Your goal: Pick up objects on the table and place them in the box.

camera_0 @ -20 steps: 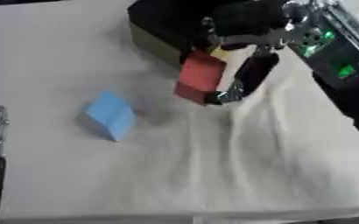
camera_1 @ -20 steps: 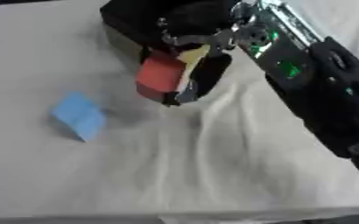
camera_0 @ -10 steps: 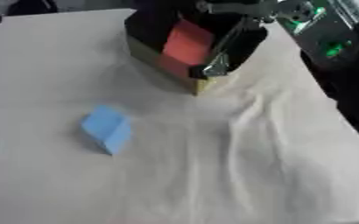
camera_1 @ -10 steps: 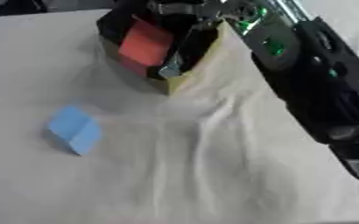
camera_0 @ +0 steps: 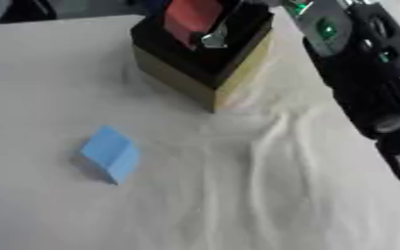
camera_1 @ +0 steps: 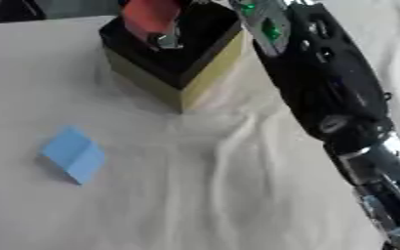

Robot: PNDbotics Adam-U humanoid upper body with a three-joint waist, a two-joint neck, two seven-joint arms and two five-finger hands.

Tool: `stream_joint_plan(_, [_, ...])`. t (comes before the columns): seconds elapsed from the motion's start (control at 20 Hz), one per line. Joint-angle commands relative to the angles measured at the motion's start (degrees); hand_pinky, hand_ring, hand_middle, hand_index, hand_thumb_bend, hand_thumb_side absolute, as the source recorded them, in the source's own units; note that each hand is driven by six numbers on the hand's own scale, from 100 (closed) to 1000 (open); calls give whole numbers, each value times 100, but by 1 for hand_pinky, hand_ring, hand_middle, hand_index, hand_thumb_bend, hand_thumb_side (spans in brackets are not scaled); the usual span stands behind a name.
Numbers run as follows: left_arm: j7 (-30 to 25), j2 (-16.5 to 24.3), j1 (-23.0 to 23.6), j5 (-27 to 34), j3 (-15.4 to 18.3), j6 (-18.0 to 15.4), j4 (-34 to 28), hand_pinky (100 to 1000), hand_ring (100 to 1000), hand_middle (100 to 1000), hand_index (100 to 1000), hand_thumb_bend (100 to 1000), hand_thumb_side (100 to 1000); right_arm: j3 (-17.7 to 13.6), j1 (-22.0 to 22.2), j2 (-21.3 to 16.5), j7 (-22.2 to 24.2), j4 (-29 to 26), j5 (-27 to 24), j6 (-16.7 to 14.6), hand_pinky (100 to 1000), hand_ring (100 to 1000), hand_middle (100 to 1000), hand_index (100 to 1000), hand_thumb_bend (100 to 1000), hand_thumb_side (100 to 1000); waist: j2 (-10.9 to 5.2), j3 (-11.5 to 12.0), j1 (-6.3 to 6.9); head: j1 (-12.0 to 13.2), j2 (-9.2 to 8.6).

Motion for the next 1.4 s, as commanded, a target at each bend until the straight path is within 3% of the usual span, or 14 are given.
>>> stream_joint_plan(0.05, [-33, 88, -98, 34, -9, -18, -98, 664, 714, 669, 679, 100, 870, -330, -261, 185, -291, 425, 553, 96, 625, 569, 490, 777, 263, 393, -88, 37, 3, -56, -83])
stream_joint_plan(0.6, [-63, 90, -137, 33, -26, -19, -98, 664, 714, 670, 678, 100, 871, -895, -434, 539, -829, 1377, 1796, 447, 623, 581, 499, 777, 246, 415, 37, 200, -28, -167, -225])
stream_joint_plan(0.85, [-65, 85, -134, 32, -23, -16, -98, 664, 714, 670, 677, 100, 871, -1074, -448, 575, -920, 1603, 2100, 577, 634, 596, 515, 781, 230, 439, 48, 210, -32, -179, -227])
stream_joint_plan(1.0, [-72, 80, -136, 35, -28, -14, -98, 664, 714, 670, 677, 100, 870, -1164, -461, 606, -848, 1707, 2234, 626, 685, 663, 600, 815, 239, 494, 50, 212, -31, -187, -223])
stream_joint_plan(1.05, [-73, 81, -134, 29, -25, -12, -98, 664, 714, 670, 677, 100, 870, -1182, -464, 611, -825, 1716, 2282, 625, 723, 745, 682, 862, 258, 547, 51, 217, -31, -186, -220])
stream_joint_plan(1.2, [-72, 80, -128, 30, -26, -10, -98, 664, 714, 670, 677, 100, 870, -1201, -478, 617, -756, 1698, 2479, 607, 745, 829, 763, 913, 293, 574, 48, 227, -29, -179, -206])
stream_joint_plan(1.4, [-89, 79, -130, 31, -29, 6, -98, 664, 714, 670, 677, 100, 869, -1186, -515, 625, -733, 1641, 2850, 667, 774, 908, 830, 976, 466, 628, 39, 223, -31, -181, -203])
